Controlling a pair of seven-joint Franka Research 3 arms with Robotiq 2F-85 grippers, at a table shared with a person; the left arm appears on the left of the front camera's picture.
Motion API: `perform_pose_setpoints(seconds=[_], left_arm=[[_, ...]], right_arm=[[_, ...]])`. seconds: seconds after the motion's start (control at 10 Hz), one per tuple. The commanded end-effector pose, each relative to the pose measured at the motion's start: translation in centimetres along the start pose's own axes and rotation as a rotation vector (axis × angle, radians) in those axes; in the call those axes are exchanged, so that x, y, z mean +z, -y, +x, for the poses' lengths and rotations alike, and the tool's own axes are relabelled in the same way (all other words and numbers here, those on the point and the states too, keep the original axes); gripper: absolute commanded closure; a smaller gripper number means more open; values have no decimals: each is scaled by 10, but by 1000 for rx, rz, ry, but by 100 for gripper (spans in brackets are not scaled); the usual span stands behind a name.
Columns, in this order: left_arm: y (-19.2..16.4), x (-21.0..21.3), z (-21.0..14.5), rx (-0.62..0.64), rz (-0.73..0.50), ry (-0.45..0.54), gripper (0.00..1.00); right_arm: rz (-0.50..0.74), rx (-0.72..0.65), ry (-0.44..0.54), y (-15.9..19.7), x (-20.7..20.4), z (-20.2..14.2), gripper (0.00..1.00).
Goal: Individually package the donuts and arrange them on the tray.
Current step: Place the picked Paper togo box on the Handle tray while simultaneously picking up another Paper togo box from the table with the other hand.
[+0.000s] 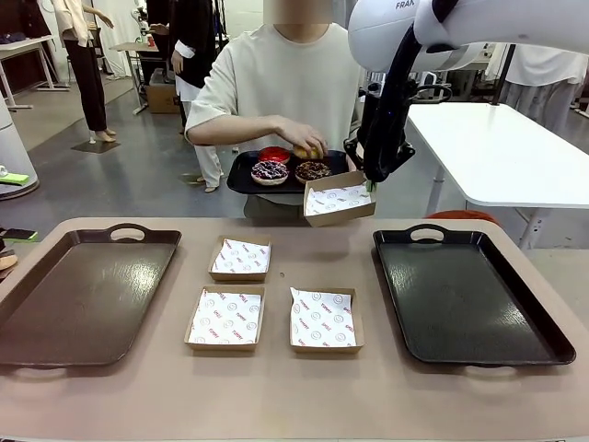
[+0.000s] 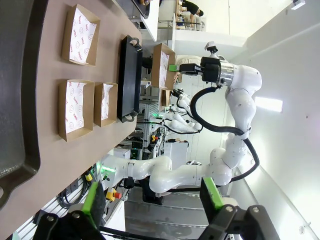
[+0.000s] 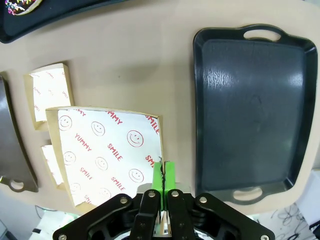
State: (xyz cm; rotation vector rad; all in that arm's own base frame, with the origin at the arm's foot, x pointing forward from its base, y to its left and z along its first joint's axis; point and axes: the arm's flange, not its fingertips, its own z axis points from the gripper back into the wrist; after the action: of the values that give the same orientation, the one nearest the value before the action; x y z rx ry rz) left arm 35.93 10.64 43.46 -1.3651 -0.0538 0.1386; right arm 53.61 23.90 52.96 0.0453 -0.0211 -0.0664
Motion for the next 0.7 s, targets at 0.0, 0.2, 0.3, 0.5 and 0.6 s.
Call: perform_pose_setpoints(seconds=[0.0, 0.2, 0.3, 0.5, 0.6], left_arm=[[2, 1, -1, -3, -13, 1, 0], [2, 1, -1, -3, -13, 1, 0], [2, 1, -1, -3, -13, 1, 0], [2, 1, -1, -3, -13, 1, 0], [2, 1, -1, -3, -13, 1, 0]], right_arm=[[-3, -5, 3, 4, -2, -5, 100], [-3, -5, 3, 4, -2, -5, 100], [-3, -5, 3, 4, -2, -5, 100], [-3, -5, 3, 4, -2, -5, 100], [-3, -5, 3, 4, -2, -5, 100]])
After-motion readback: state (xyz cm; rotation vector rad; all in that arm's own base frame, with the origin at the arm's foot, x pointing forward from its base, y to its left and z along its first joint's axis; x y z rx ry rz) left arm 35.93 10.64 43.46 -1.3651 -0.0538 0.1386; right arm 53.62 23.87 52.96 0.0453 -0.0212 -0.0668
